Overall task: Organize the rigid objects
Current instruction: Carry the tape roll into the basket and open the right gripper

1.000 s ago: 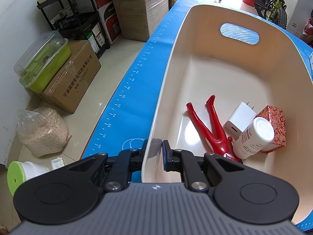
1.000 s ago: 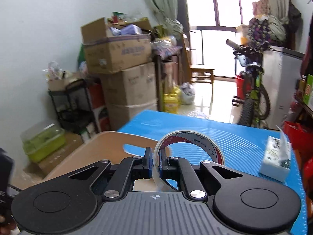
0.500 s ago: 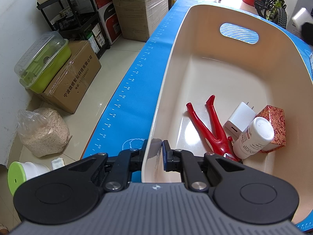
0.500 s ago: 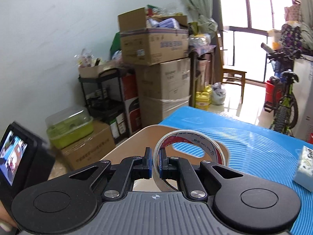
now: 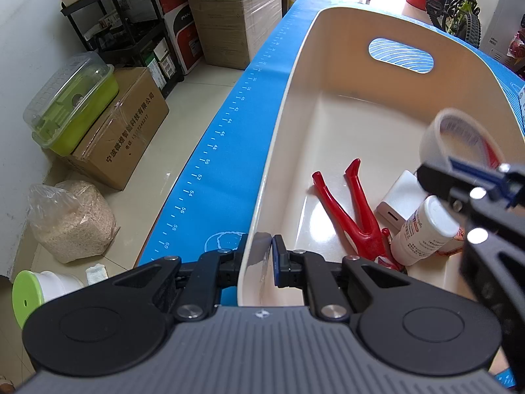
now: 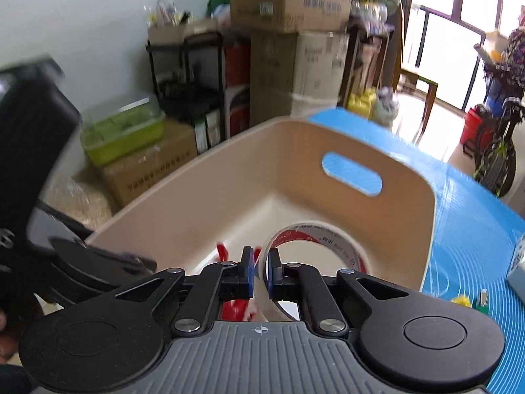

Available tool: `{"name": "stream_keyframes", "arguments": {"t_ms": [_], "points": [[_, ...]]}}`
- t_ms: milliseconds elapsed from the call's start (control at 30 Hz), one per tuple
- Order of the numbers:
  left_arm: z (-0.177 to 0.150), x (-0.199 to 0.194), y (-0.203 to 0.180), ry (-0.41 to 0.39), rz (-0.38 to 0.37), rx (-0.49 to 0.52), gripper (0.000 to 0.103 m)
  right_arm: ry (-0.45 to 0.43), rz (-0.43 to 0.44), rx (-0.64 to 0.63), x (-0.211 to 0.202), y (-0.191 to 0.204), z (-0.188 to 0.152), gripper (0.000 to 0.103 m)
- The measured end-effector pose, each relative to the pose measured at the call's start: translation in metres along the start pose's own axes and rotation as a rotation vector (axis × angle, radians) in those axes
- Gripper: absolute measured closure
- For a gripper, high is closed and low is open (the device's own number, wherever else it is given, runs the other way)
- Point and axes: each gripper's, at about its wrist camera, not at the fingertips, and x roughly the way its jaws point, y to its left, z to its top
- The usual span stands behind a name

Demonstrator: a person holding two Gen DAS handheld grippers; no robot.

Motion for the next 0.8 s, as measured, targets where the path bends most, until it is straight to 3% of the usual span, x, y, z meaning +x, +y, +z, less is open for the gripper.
{"name": "stream_keyframes", "arguments": {"t_ms": [100,167,333,800], "points": [[0.0,0.0,0.0,0.0,0.0,0.0,0.088,0.031,0.0,0.015,0.004,-0.003,-0.004,0.081],[0.0,0.0,0.0,0.0,0.0,0.0,0.088,0.027,-0.01,0.016,0.002,-0.005,-0.006,0.065],[-0.001,0.001,-0.001,0.001,-0.001,-0.001,0.088,-0.015,-0.007,0.015,-0.013,-0.01,-0.006,0.048],[-0.001,0.001,-0.001,0.001,-0.001,-0.001,0.088,-0.148,-0.005,0.091,-0.064,-0.043,0.002,0.038]]}}
